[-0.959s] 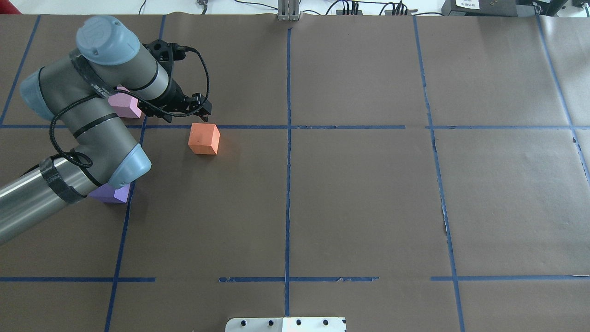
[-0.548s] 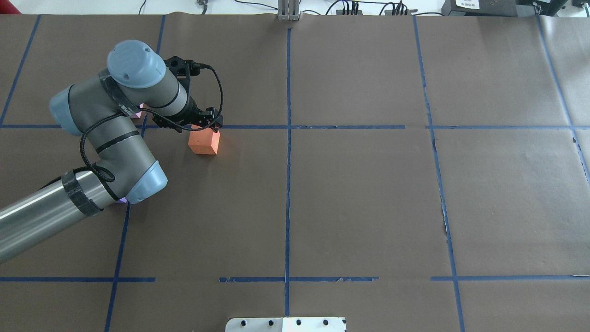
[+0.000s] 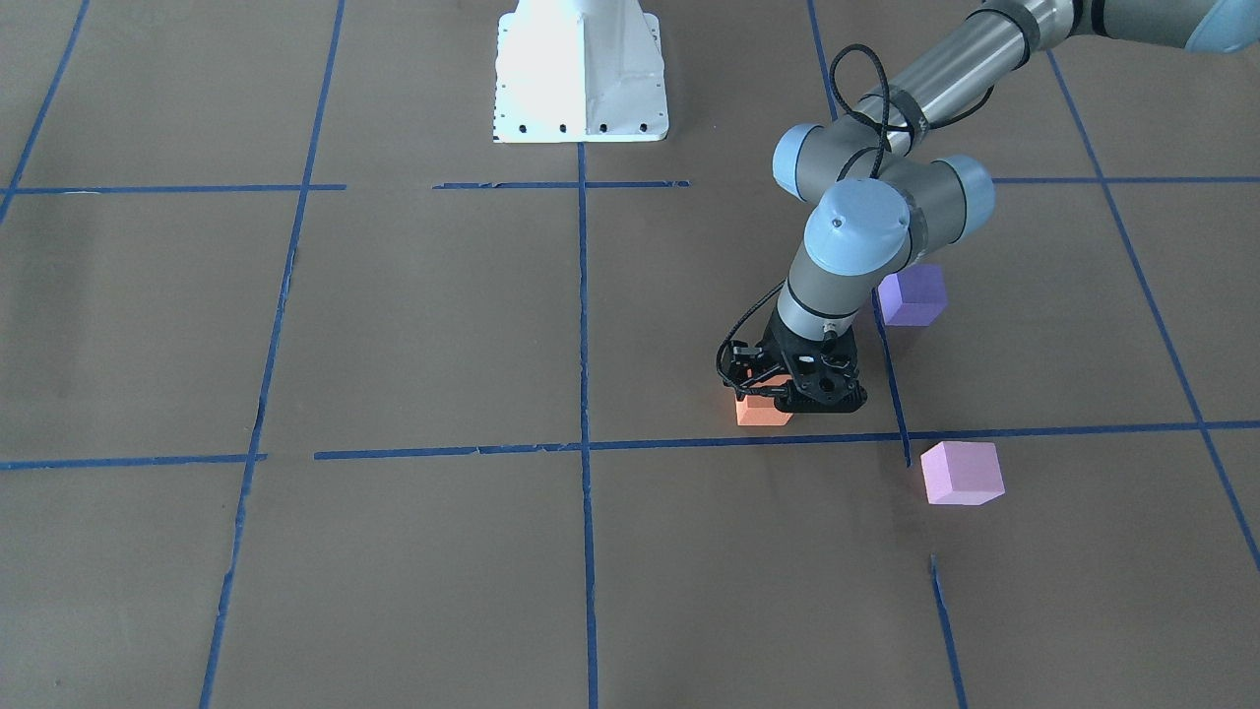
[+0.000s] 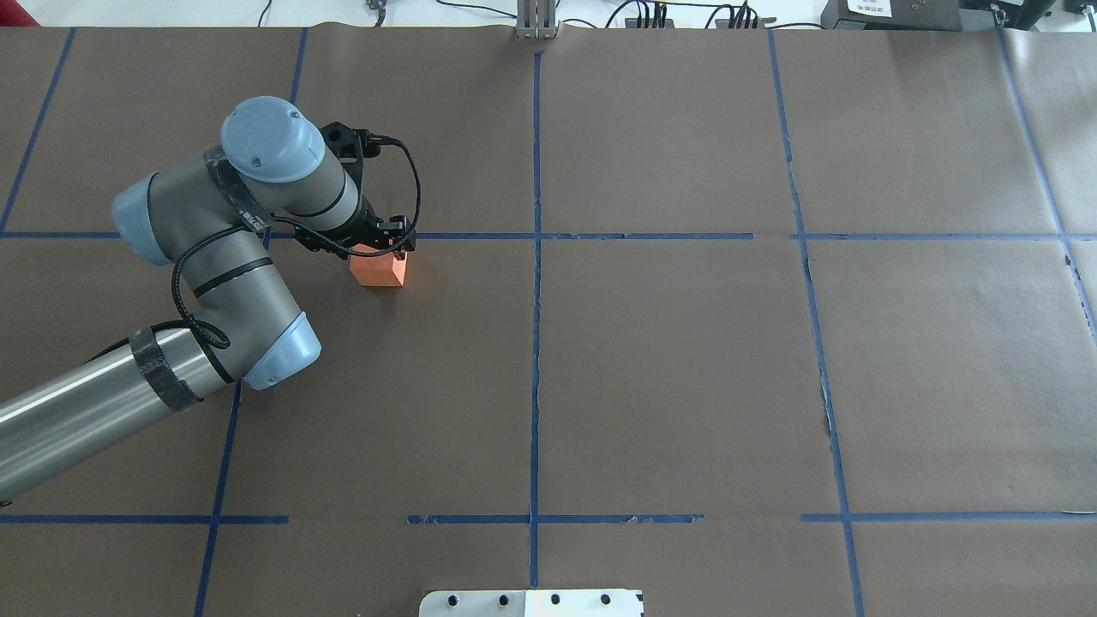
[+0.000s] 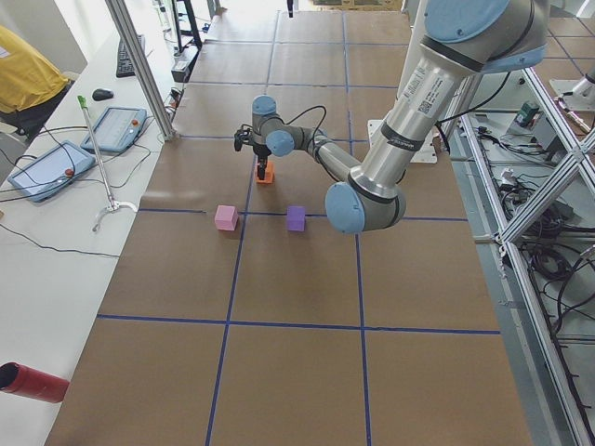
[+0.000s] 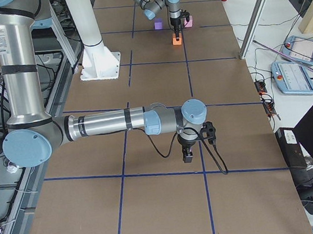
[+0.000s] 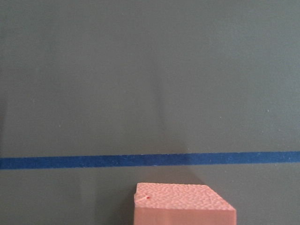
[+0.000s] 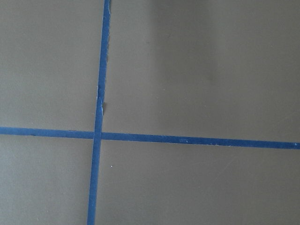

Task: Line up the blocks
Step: 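Close the left gripper on the orange cube and lift it, then carry the orange cube to just in front of the pink cube and lower it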

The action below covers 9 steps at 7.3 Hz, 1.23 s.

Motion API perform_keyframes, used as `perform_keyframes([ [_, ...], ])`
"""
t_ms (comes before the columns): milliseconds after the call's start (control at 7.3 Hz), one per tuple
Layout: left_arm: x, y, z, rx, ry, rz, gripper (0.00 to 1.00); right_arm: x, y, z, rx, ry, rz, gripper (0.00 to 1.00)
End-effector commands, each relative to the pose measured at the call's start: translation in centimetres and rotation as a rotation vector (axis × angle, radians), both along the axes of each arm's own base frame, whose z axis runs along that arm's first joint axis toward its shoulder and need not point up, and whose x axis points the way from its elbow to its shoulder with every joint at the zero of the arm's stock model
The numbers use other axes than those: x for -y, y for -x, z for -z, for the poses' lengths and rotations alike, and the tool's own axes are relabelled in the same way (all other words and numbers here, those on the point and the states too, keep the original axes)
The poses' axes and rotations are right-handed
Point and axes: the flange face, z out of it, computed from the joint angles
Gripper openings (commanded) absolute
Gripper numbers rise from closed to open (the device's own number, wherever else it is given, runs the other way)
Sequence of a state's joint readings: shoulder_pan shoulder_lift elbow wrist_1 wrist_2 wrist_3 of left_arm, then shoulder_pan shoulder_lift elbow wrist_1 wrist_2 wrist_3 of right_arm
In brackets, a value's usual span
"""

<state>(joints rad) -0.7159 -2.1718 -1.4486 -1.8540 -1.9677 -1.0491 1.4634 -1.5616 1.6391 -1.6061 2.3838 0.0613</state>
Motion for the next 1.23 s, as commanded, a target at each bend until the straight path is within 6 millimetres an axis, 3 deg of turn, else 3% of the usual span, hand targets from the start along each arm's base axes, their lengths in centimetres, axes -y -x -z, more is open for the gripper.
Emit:
perform_keyframes([
  [0, -0.5, -0.6, -0.1, 0.001, 0.002, -0.012, 0.51, 0.0, 0.0, 0.0, 0.0, 0.001, 0.0, 1.0],
  [137, -0.2, 0.3, 0.0, -0.001, -0.003, -0.014, 0.44, 0.0, 0.0, 0.0, 0.0, -0.001, 0.0, 1.0],
  [274, 2.0, 4.4, -0.2, -0.014, -0.004, 0.002, 0.43, 0.0, 0.0, 0.0, 0.0, -0.001, 0.0, 1.0],
  [411, 1.4, 9.8, -3.3, -0.018, -0.026, -0.039, 0.44, 0.0, 0.0, 0.0, 0.0, 0.001, 0.0, 1.0],
  [548, 2.0, 14.3, -7.0, 0.02, -0.034, -0.03, 0.44, 0.0, 0.0, 0.0, 0.0, 0.001, 0.0, 1.0],
  [685, 2.1, 16.3, -10.2, 0.055, -0.02, -0.034, 0.44, 0.0, 0.0, 0.0, 0.0, 0.001, 0.0, 1.0],
  [822, 1.6, 16.8, -12.3, 0.072, -0.015, -0.052, 0.47, 0.0, 0.0, 0.0, 0.0, 0.001, 0.0, 1.0],
  [1096, 1.5, 16.1, -13.2, 0.079, -0.001, -0.062, 0.49, 0.0, 0.0, 0.0, 0.0, 0.001, 0.0, 1.0],
])
